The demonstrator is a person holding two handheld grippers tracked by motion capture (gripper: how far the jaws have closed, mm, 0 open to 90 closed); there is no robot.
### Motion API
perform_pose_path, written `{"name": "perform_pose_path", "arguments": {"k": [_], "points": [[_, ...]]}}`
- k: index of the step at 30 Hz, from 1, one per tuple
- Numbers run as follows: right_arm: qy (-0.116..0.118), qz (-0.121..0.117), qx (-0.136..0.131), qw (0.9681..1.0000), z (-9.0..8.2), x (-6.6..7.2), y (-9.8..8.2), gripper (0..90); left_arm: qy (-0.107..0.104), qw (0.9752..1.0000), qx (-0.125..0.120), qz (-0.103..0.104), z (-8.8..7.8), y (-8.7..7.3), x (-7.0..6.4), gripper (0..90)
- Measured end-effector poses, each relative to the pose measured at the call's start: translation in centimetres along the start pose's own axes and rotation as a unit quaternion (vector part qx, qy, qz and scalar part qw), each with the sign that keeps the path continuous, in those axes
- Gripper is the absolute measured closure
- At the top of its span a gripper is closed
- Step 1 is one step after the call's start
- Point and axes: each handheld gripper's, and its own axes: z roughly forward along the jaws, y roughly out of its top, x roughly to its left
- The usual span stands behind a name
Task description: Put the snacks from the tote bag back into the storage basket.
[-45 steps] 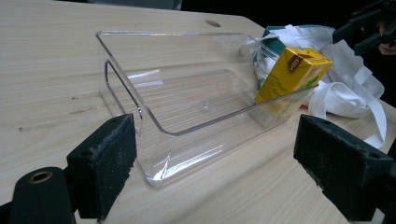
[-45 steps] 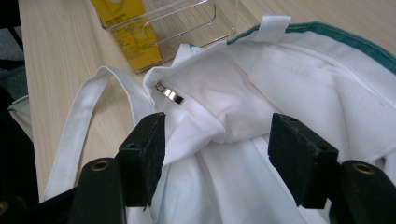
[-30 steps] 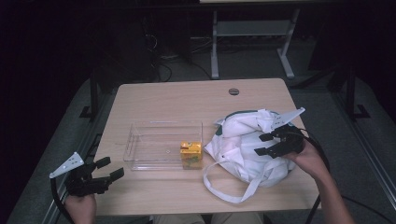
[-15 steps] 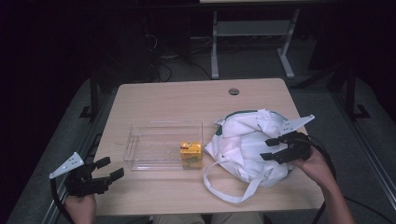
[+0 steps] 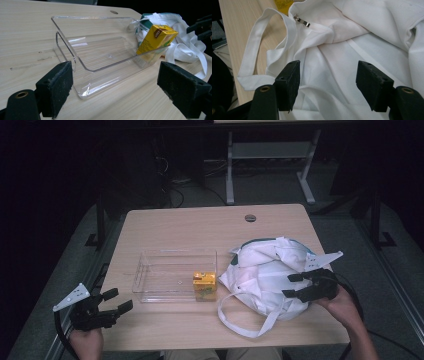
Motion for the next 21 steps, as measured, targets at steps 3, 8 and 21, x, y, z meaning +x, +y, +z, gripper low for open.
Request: {"name": "perform_pose_path", "arguments": {"k": [3, 8, 21], "points": [[-0.001, -0.001, -0.001, 1.0000, 0.0, 0.2, -0.3, 35.0, 0.000, 1.0000, -0.001, 0.000, 0.0, 0.0, 0.0, 12.6], [-0.005, -0.001, -0.011, 0.9999, -0.1, 0.7, -0.8, 33.8, 0.000, 1.0000, -0.002, -0.001, 0.0, 0.0, 0.0, 12.6], [-0.034, 0.017, -0.061, 0.9974, -0.8, 1.7, -2.5, 26.8, -0.005, 1.0000, 0.001, 0.003, 0.2, 0.1, -0.1, 12.6]]}}
